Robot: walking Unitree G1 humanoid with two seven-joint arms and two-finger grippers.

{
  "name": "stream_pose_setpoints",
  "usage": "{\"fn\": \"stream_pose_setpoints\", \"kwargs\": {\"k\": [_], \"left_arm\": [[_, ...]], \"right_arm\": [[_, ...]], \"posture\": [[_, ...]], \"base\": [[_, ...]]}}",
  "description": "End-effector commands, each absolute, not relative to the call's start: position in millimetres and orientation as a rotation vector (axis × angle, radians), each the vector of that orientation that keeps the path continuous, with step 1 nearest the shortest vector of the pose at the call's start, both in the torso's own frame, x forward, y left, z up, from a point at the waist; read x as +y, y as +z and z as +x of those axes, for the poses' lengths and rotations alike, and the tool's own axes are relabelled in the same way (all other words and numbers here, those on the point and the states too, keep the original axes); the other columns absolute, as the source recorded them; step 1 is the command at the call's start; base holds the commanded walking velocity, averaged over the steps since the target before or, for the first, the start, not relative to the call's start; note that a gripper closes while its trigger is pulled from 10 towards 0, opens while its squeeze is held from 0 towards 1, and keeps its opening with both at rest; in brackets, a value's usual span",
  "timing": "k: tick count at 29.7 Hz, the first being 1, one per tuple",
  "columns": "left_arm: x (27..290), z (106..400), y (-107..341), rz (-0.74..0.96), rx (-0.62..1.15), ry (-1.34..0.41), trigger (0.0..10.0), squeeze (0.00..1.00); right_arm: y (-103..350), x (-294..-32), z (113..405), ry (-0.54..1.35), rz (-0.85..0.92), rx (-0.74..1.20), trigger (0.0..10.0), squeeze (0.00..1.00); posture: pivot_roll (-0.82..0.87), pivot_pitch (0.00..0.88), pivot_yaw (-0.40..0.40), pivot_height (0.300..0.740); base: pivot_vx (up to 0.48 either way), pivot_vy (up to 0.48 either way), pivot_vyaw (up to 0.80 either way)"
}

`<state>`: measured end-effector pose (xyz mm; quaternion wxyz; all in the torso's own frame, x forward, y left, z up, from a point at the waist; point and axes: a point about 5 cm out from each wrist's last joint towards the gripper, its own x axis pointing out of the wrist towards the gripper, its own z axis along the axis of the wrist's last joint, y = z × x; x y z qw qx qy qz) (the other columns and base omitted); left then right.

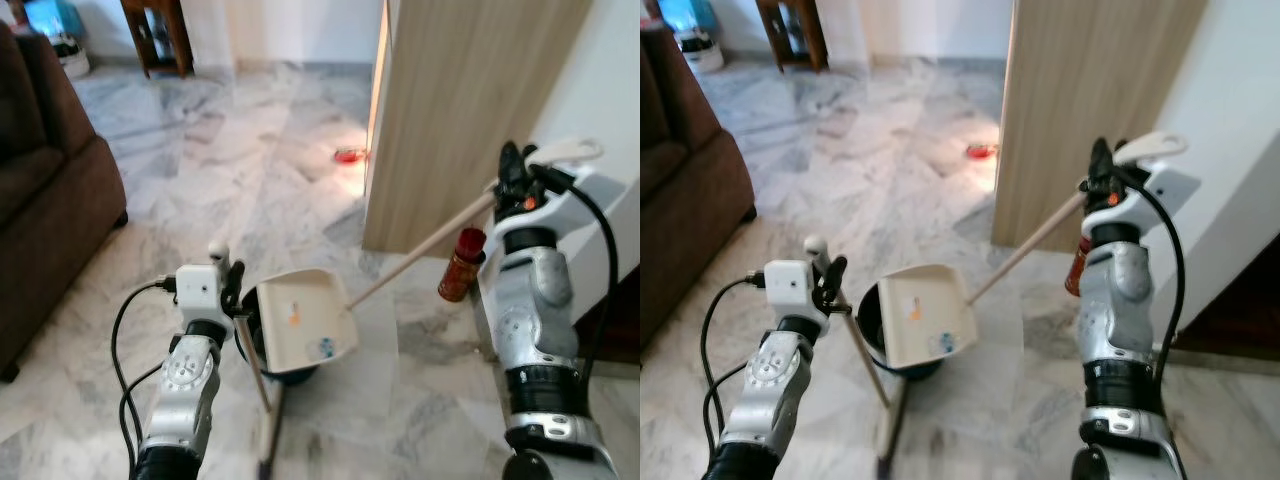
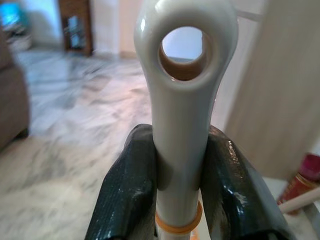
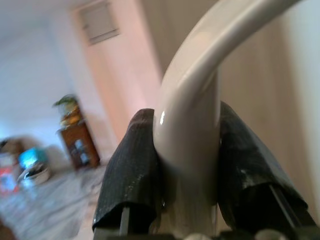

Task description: Sweep floor

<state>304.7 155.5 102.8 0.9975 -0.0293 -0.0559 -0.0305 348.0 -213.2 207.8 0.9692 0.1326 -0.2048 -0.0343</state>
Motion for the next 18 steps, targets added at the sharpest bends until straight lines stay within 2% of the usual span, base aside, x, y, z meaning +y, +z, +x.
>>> {"fn": "stream_pose_setpoints", "kwargs": {"k": [1, 4, 10, 18], "left_arm": [[162.1, 305.6, 116.2, -0.038, -0.181, -0.049, 10.0, 0.00], [161.6, 305.2, 116.2, -0.039, -0.183, -0.052, 10.0, 0.00], [162.5, 302.5, 114.7, -0.039, -0.181, -0.054, 10.0, 0.00], [189.3, 280.2, 118.0, 0.058, -0.172, -0.003, 10.0, 0.00]], "right_arm": [[230.0, -200.1, 348.4, -0.015, 0.310, -0.513, 10.0, 0.00], [229.8, -199.9, 348.6, -0.013, 0.313, -0.512, 10.0, 0.00], [229.3, -199.3, 349.3, -0.009, 0.328, -0.506, 10.0, 0.00], [228.5, -201.6, 348.2, -0.016, 0.325, -0.504, 10.0, 0.00]], "posture": [[0.06, 0.000, -0.003, 0.740], [0.06, 0.000, -0.004, 0.740], [0.06, 0.000, -0.007, 0.740], [0.06, 0.000, 0.005, 0.740]], "base": [[0.000, 0.000, 0.71], [0.000, 0.000, 0.59], [0.000, 0.000, 0.00], [0.000, 0.000, 0.00]]}}
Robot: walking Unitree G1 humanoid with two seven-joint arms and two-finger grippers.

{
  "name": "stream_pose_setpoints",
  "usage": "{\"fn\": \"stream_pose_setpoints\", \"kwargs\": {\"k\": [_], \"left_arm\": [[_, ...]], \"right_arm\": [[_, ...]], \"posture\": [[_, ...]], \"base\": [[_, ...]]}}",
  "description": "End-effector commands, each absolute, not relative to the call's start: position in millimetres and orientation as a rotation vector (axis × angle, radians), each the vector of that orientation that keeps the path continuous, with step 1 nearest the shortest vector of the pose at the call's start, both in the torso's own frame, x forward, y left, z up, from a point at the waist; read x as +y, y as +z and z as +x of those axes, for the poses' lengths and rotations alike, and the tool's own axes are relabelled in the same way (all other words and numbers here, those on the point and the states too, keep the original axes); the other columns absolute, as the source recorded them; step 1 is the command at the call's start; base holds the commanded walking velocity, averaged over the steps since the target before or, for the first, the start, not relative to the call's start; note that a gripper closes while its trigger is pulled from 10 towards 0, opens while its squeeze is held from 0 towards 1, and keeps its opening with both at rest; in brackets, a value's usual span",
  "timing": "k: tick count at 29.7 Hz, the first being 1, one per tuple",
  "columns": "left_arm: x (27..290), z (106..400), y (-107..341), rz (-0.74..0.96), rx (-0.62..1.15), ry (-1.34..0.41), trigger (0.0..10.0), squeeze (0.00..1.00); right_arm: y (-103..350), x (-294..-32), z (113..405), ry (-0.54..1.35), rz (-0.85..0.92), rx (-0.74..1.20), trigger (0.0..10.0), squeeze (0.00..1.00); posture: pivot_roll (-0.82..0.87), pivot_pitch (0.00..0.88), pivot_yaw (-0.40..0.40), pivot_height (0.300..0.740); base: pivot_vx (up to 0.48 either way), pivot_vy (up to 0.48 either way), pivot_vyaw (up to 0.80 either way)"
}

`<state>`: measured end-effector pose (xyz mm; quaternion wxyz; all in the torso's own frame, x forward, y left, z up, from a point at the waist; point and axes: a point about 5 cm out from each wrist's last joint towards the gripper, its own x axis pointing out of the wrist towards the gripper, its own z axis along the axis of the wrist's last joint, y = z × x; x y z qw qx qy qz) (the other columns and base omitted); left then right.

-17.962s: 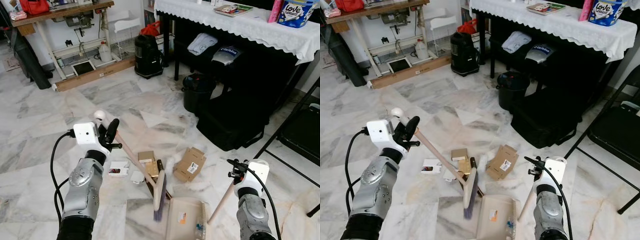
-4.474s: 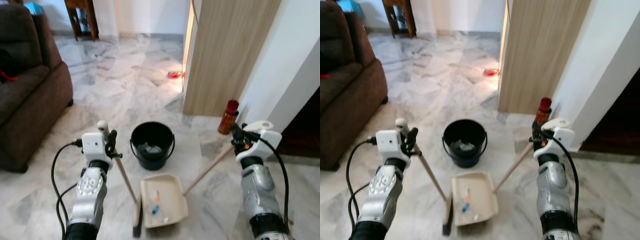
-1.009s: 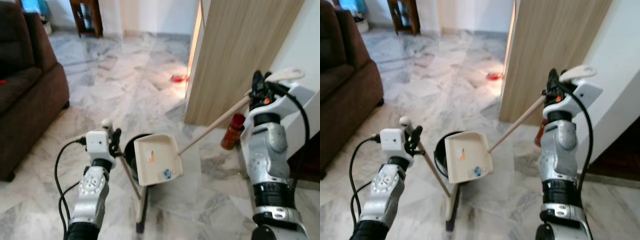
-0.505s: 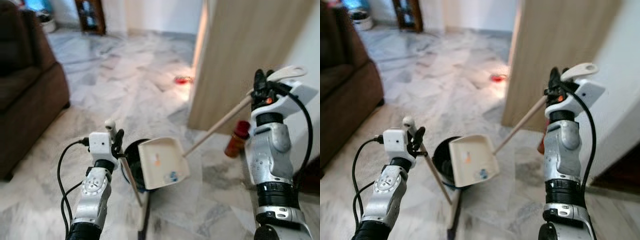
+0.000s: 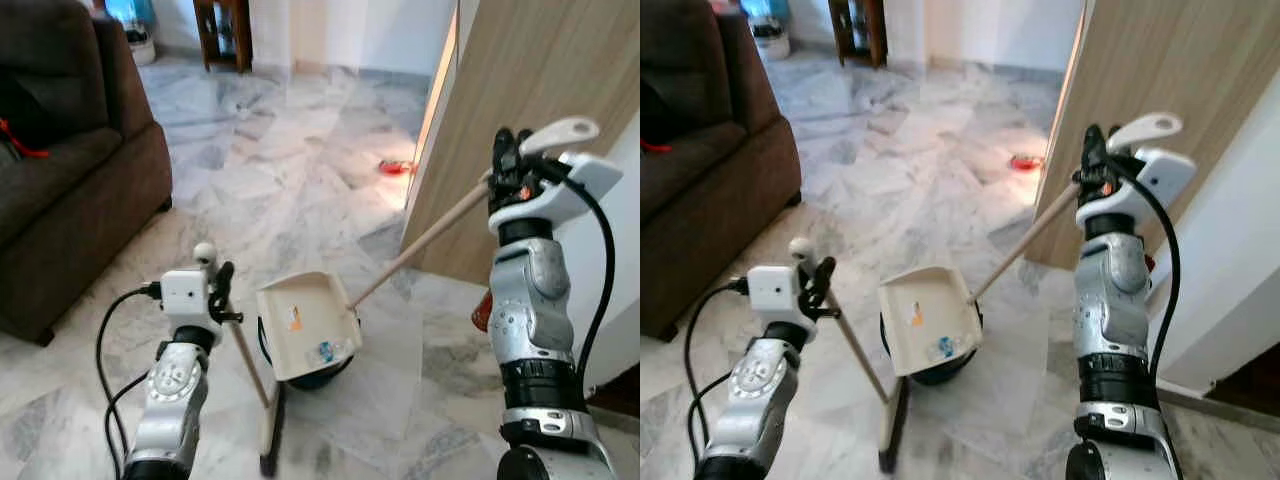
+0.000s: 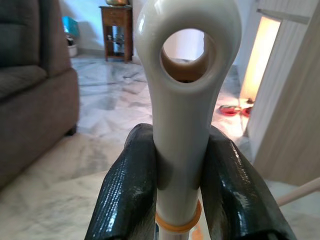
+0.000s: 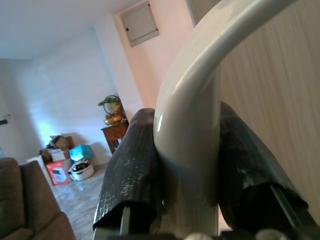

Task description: Sweep floor

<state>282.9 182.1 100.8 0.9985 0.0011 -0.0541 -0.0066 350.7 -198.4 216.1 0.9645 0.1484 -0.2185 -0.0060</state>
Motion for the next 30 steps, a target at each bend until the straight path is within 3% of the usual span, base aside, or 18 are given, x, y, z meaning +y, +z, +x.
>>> {"fn": "stream_pose_setpoints", "kwargs": {"k": [1, 7, 16, 24, 30], "left_arm": [[193.2, 275.7, 118.8, 0.078, -0.170, 0.001, 10.0, 0.00], [207.9, 256.6, 132.2, 0.189, -0.203, 0.043, 10.0, 0.00], [231.8, 256.2, 140.1, 0.246, -0.212, 0.136, 10.0, 0.00], [250.9, 238.2, 140.0, 0.307, -0.176, 0.199, 10.0, 0.00], [248.0, 239.7, 139.9, 0.299, -0.180, 0.204, 10.0, 0.00]], "right_arm": [[228.4, -201.9, 348.0, -0.016, 0.325, -0.504, 10.0, 0.00], [227.2, -203.1, 347.6, -0.019, 0.329, -0.503, 10.0, 0.00], [228.5, -204.2, 348.1, -0.016, 0.327, -0.504, 10.0, 0.00], [228.2, -206.9, 347.7, -0.025, 0.324, -0.502, 10.0, 0.00], [227.0, -203.8, 348.4, -0.016, 0.325, -0.495, 10.0, 0.00]], "posture": [[0.06, 0.000, 0.007, 0.740], [0.07, 0.000, 0.008, 0.740], [0.06, 0.000, 0.002, 0.740], [0.07, 0.000, -0.001, 0.740], [0.07, 0.000, -0.005, 0.740]], "base": [[0.000, 0.000, 0.00], [0.000, 0.000, 0.00], [0.000, 0.000, 0.00], [0.000, 0.000, 0.00], [0.000, 0.000, 0.00]]}}
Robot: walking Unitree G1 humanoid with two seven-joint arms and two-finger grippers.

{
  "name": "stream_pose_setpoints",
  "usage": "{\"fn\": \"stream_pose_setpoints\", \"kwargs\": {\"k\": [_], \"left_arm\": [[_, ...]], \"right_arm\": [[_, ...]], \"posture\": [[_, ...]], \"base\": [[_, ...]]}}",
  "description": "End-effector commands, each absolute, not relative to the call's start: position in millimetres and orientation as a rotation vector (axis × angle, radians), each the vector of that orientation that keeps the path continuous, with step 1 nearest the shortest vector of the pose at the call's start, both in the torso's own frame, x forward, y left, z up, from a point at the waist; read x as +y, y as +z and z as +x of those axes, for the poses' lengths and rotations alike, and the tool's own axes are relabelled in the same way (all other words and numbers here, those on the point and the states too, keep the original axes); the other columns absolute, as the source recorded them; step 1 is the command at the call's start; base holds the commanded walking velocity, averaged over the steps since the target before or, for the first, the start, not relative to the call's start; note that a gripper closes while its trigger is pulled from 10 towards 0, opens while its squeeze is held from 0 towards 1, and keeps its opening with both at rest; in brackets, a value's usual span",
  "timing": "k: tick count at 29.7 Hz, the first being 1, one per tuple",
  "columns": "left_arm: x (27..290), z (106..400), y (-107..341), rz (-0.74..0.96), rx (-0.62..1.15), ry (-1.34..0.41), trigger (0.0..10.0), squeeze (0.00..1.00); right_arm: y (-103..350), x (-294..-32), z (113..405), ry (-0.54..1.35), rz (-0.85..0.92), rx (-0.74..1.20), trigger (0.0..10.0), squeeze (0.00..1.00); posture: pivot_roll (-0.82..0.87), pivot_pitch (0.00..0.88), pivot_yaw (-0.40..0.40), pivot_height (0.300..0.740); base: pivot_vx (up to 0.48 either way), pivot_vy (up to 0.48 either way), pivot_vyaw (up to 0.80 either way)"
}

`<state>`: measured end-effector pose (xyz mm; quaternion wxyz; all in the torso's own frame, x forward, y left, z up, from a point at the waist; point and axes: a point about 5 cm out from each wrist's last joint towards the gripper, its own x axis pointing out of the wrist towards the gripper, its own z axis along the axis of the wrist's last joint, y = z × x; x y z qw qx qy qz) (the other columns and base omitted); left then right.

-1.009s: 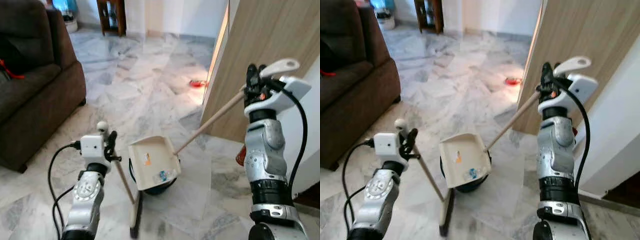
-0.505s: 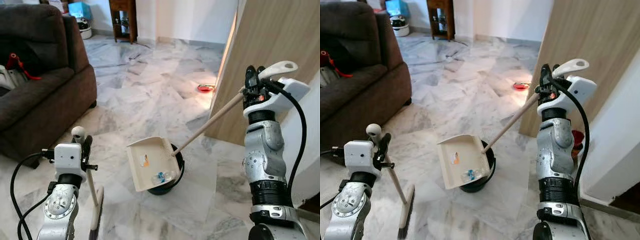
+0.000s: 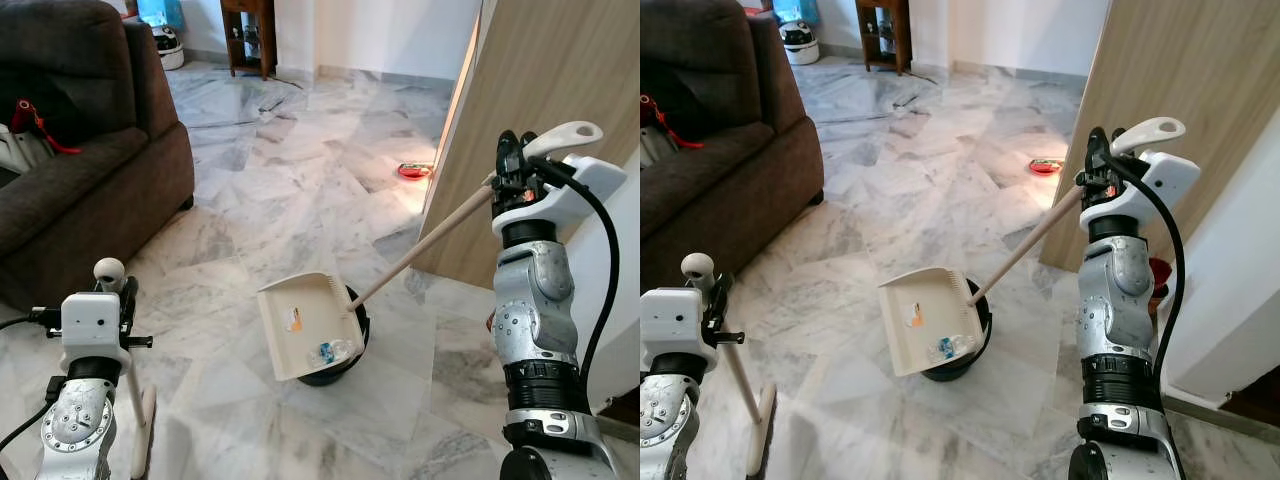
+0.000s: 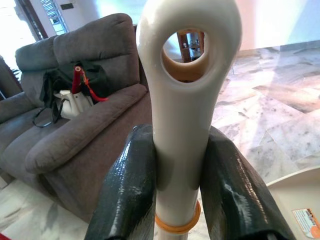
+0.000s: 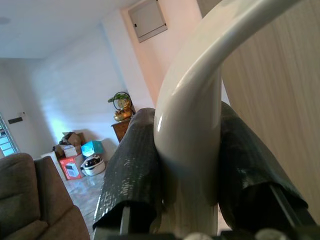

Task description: Sweep floor

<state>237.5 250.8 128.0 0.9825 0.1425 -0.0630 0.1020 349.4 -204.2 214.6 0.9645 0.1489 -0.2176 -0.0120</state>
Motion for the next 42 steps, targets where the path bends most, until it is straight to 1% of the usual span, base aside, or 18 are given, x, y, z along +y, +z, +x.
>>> {"fn": "stream_pose_setpoints", "kwargs": {"k": [1, 15, 18, 23, 26, 35, 42], "left_arm": [[246.7, 240.8, 140.1, 0.296, -0.183, 0.203, 10.0, 0.00], [244.3, 239.9, 140.1, 0.295, -0.177, 0.203, 10.0, 0.00], [243.8, 240.4, 140.2, 0.295, -0.177, 0.200, 10.0, 0.00], [242.2, 240.9, 140.1, 0.292, -0.177, 0.196, 10.0, 0.00], [241.4, 240.9, 139.9, 0.290, -0.176, 0.194, 10.0, 0.00], [238.5, 242.1, 139.7, 0.281, -0.180, 0.188, 10.0, 0.00], [237.1, 242.8, 139.3, 0.276, -0.181, 0.188, 10.0, 0.00]], "right_arm": [[227.5, -203.7, 348.7, -0.016, 0.325, -0.496, 10.0, 0.00], [226.4, -203.0, 348.5, -0.013, 0.320, -0.492, 10.0, 0.00], [227.2, -201.7, 347.9, -0.007, 0.282, -0.495, 10.0, 0.00], [226.5, -201.7, 347.8, -0.009, 0.290, -0.495, 10.0, 0.00], [225.7, -202.3, 347.9, -0.011, 0.308, -0.490, 10.0, 0.00], [240.0, -201.9, 347.4, -0.001, 0.301, -0.540, 10.0, 0.00], [241.5, -198.1, 347.3, 0.019, 0.278, -0.545, 10.0, 0.00]], "posture": [[0.07, 0.000, -0.004, 0.740], [0.07, 0.000, -0.001, 0.740], [0.07, 0.000, 0.000, 0.740], [0.07, 0.000, 0.000, 0.740], [0.07, 0.000, -0.001, 0.740], [0.07, 0.000, -0.002, 0.740], [0.07, 0.000, -0.005, 0.740]], "base": [[0.000, 0.000, 0.00], [0.000, 0.000, 0.00], [0.000, 0.000, 0.00], [0.000, 0.000, 0.59], [0.000, 0.000, 0.00], [0.000, 0.000, 0.00], [0.000, 0.000, 0.00]]}}
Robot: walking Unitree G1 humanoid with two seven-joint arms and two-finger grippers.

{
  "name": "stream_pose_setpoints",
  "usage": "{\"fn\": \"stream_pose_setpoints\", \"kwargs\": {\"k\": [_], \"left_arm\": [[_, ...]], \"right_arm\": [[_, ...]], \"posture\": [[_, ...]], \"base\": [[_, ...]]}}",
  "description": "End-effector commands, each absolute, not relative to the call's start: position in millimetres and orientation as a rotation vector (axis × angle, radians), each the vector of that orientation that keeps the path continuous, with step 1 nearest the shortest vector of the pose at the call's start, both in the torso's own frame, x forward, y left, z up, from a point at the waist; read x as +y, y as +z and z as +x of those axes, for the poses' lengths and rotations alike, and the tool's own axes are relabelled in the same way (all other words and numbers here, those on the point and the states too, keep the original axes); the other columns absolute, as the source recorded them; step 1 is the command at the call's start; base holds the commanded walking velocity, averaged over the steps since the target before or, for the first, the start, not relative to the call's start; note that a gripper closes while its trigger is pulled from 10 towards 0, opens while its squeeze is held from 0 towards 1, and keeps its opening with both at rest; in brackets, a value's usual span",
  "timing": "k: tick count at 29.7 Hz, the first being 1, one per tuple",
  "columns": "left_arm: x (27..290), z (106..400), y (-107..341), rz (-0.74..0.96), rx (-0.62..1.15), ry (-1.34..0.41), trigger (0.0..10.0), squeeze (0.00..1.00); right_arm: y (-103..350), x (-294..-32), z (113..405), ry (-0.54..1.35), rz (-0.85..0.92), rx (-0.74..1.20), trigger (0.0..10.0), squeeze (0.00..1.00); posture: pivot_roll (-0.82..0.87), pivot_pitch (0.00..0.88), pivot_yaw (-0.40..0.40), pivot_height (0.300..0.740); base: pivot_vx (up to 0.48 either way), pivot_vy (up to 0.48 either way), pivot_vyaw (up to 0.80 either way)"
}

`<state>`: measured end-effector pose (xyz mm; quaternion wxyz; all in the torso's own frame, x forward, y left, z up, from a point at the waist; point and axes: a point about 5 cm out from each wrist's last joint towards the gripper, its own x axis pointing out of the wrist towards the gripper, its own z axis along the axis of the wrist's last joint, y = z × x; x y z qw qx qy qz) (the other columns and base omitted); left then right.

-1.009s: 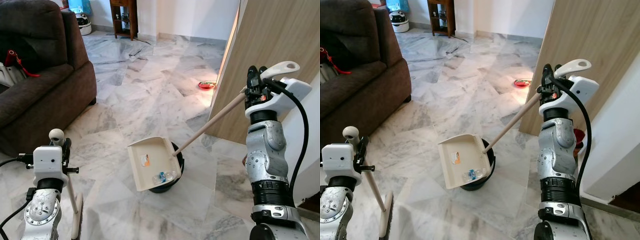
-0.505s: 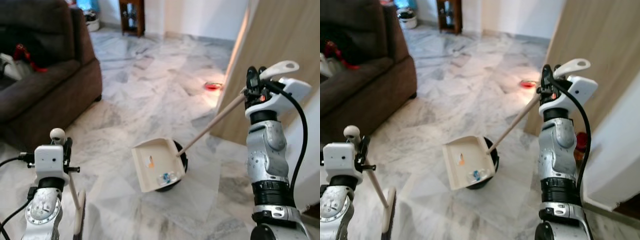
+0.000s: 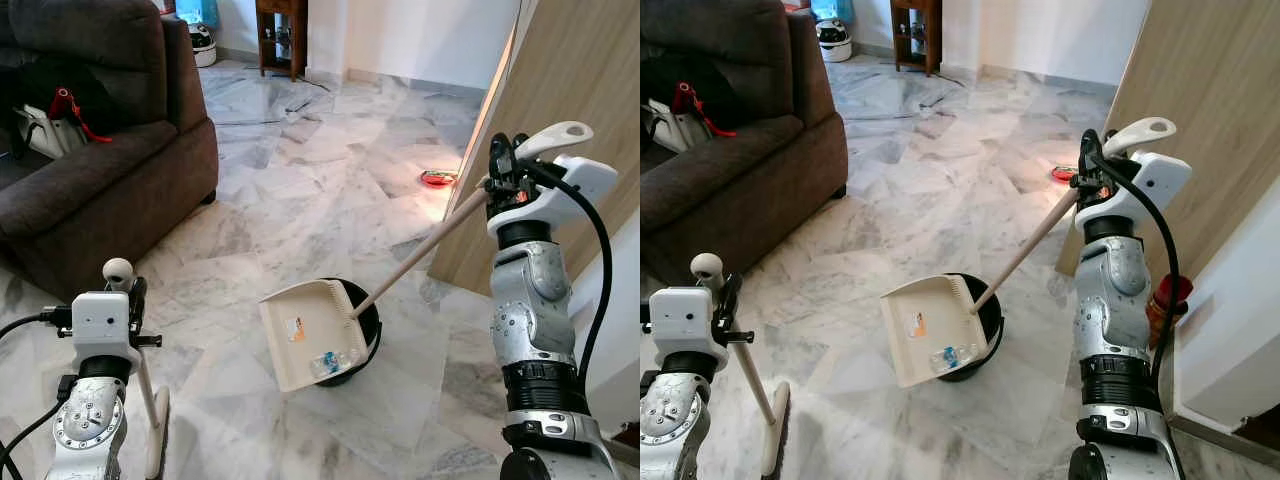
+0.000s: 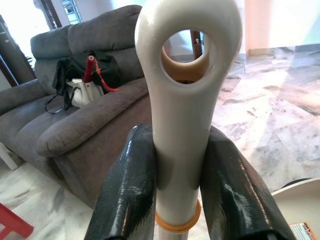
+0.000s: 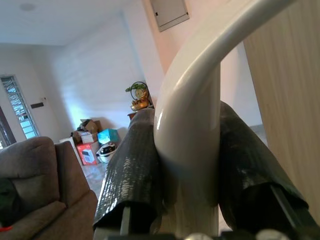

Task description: Sweep floor

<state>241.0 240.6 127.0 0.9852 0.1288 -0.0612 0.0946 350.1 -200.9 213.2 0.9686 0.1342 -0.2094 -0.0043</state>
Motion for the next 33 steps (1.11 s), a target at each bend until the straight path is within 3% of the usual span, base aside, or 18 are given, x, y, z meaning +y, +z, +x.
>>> {"fn": "stream_pose_setpoints", "kwargs": {"k": [1, 5, 23, 33], "left_arm": [[236.7, 242.8, 139.3, 0.275, -0.181, 0.187, 10.0, 0.00], [236.2, 243.1, 138.7, 0.272, -0.179, 0.183, 10.0, 0.00], [234.3, 244.2, 137.0, 0.263, -0.173, 0.169, 10.0, 0.00], [233.4, 244.1, 135.6, 0.259, -0.170, 0.168, 10.0, 0.00]], "right_arm": [[242.9, -196.2, 346.2, 0.034, 0.272, -0.556, 10.0, 0.00], [250.3, -182.6, 341.1, 0.168, 0.207, -0.594, 10.0, 0.00], [270.2, -162.8, 330.7, 0.384, 0.188, -0.649, 10.0, 0.00], [269.8, -158.2, 330.0, 0.405, 0.200, -0.641, 10.0, 0.00]], "posture": [[0.07, 0.000, -0.005, 0.740], [0.07, 0.000, -0.002, 0.740], [0.07, 0.000, 0.000, 0.740], [0.07, 0.000, -0.004, 0.740]], "base": [[0.000, 0.000, 0.63], [0.000, 0.000, 0.16], [0.000, 0.000, 0.00], [0.000, 0.000, 0.00]]}}
